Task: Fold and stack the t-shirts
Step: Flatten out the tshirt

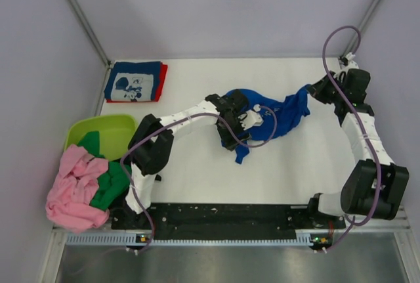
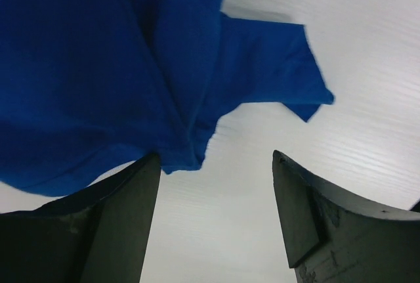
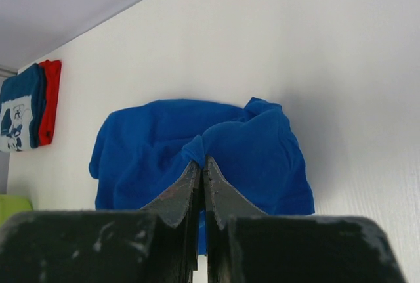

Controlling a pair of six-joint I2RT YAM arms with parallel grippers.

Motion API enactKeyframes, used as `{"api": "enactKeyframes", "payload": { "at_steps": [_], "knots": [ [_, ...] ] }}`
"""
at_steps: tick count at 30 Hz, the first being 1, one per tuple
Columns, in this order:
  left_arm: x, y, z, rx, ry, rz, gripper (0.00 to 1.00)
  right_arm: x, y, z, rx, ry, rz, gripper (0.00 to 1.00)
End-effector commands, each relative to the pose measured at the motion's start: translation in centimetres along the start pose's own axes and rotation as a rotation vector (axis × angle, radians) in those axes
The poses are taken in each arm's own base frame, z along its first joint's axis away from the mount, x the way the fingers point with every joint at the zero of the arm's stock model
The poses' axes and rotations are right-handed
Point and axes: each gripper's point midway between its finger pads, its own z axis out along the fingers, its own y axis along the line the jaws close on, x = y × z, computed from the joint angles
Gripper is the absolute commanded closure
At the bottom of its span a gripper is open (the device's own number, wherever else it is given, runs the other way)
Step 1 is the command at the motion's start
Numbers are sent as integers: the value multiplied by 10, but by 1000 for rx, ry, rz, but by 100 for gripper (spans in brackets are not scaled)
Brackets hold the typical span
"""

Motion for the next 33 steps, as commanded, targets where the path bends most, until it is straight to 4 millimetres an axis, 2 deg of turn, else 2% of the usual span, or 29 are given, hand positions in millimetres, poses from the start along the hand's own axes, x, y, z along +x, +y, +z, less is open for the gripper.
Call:
{"api": "enactKeyframes", "payload": {
  "at_steps": [1, 7, 10, 11, 12, 14, 16, 17, 20, 21, 22, 23, 24, 25, 27, 29, 31, 33],
  "knots": [
    [-16, 44, -6, -192, -27, -29, 27, -27, 20, -19, -50, -101, -88, 100],
    [-3, 86, 4, -412, 38, -34, 28, -36, 37, -31, -99, -130, -107, 100],
    [-3, 87, 10, -412, 27, -14, 28, -41, 43, -38, -110, -151, -116, 100],
    [-2, 84, 14, -389, 23, -12, 30, -44, 46, -41, -115, -161, -120, 100],
    [-1, 79, 18, -355, 23, -11, 37, -46, 48, -43, -118, -167, -121, 100],
    [-3, 68, 22, -287, 15, -12, 63, -50, 53, -50, -126, -182, -131, 100],
    [-5, 67, 15, -283, 15, -9, 100, -56, 61, -60, -135, -202, -140, 100],
    [-6, 73, 6, -308, 10, -14, 100, -61, 66, -66, -141, -216, -150, 100],
    [-15, 97, -53, -389, -73, -57, 100, -75, 89, -91, -188, -266, -179, 100],
    [-20, 104, -82, -425, -117, -69, 100, -81, 99, -101, -209, -286, -195, 100],
    [-25, 111, -122, -475, -179, -84, 100, -87, 110, -112, -234, -308, -209, 100],
    [-24, 118, -153, -522, -216, -94, 100, -91, 120, -123, -259, -327, -228, 100],
    [-24, 125, -200, -600, -285, -104, 100, -97, 135, -141, -293, -352, -253, 100],
    [-21, 129, -232, -657, -326, -108, 100, -101, 146, -153, -320, -373, -276, 100],
    [-13, 125, -299, -784, -416, -99, 100, -105, 166, -179, -371, -398, -318, 100],
    [-1, 118, -358, -930, -474, -85, 100, -102, 187, -200, -446, -407, -364, 100],
    [11, 103, -409, -1052, -539, -75, 100, -95, 207, -220, -533, -410, -403, 100],
    [25, 87, -457, -1170, -599, -80, 100, -82, 222, -233, -617, -391, -440, 100]
  ]
}}
